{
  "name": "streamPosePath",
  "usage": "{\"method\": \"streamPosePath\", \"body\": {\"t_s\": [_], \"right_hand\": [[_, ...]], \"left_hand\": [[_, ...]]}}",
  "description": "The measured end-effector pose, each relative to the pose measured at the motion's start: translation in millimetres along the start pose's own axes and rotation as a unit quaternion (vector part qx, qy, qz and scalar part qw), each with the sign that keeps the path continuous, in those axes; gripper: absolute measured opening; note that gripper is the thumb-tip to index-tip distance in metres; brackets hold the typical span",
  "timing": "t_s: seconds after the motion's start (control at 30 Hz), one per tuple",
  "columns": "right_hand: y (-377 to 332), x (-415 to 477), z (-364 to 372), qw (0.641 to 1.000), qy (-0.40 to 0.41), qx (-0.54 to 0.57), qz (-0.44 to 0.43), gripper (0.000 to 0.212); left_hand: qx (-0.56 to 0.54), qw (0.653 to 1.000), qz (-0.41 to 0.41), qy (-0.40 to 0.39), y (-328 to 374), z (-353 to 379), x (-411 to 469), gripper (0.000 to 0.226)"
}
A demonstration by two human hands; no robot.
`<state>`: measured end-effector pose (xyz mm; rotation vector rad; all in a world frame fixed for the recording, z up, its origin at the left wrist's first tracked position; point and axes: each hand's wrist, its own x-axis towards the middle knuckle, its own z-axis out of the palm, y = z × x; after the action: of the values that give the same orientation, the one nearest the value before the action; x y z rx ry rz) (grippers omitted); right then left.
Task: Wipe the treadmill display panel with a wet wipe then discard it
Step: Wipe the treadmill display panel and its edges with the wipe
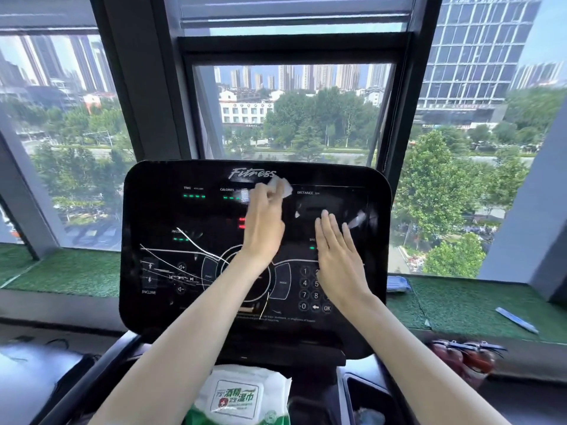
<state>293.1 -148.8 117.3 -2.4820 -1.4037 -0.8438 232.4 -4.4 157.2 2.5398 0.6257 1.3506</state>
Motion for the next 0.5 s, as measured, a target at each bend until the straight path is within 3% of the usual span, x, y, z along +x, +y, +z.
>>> {"method": "streamPosePath", "body": {"t_s": [0.07,0.13,0.2,0.3,0.33,0.43,0.5], "right_hand": [[1,0,1,1.000,-0.007,0.002,-0.001,0.085],[-1,1,1,1.000,-0.010,0.002,0.005,0.086],[-3,2,1,1.000,-0.011,0.002,0.011,0.086],[1,1,0,1.000,-0.017,-0.006,-0.004,0.086],[3,1,0,1.000,-0.018,-0.003,-0.008,0.085],[3,1,0,1.000,-0.020,0.015,-0.005,0.086],[1,1,0,1.000,-0.021,0.019,-0.002,0.088]], "left_hand": [[0.000,0.990,-0.127,0.065,-11,-1,2,0.063],[0.009,0.974,-0.202,0.104,-1,5,2,0.070],[0.001,0.986,-0.152,0.073,21,13,1,0.067],[0.037,0.998,0.048,0.004,26,18,-5,0.070],[0.035,0.998,0.053,0.009,18,15,-5,0.072],[0.024,0.996,-0.068,0.060,4,10,-4,0.075],[0.018,0.994,-0.099,0.053,23,13,-4,0.073]]}}
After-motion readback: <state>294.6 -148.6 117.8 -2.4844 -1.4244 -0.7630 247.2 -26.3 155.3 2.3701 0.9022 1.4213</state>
